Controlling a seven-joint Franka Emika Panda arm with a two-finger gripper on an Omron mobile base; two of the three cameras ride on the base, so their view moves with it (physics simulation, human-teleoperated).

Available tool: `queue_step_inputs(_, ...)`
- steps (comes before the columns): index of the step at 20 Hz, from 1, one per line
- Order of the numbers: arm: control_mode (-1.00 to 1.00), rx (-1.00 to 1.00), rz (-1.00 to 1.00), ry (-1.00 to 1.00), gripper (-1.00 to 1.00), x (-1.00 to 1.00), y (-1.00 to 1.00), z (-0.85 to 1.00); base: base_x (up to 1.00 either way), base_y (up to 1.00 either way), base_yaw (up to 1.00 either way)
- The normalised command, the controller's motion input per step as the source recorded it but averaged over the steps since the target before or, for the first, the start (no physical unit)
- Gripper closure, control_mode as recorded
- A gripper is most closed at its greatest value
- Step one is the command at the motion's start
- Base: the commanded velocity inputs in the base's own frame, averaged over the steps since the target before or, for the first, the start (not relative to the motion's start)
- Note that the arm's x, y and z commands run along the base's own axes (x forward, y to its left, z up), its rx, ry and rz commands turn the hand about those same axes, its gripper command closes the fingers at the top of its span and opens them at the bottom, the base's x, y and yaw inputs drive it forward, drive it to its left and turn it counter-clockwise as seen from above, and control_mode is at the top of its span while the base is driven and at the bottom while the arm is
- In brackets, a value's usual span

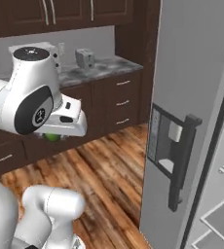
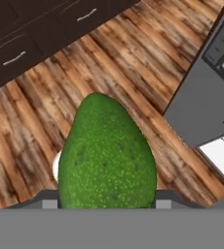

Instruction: Transport the steak and avocado to the fridge. Place the steak on the rack containing meat and place the avocado on the rack containing the vegetable, ensuring meats and vegetables are on different racks.

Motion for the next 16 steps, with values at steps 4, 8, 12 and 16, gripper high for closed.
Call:
queue_step_inputs(4, 1.00, 0.00, 0.00, 0.00, 1.00, 0.00, 0.00, 0.00, 0.56, 0.52, -0.76)
queue_step_inputs(8, 1.00, 0.00, 0.00, 0.00, 1.00, 0.00, 0.00, 0.00, 0.56, 0.54, -0.74)
queue_step_inputs(12, 1.00, 0.00, 0.00, 0.00, 1.00, 0.00, 0.00, 0.00, 0.39, 0.43, -0.73)
queue_step_inputs(16, 1.00, 0.00, 0.00, 0.00, 1.00, 0.00, 0.00, 0.00, 0.12, 0.07, -0.62)
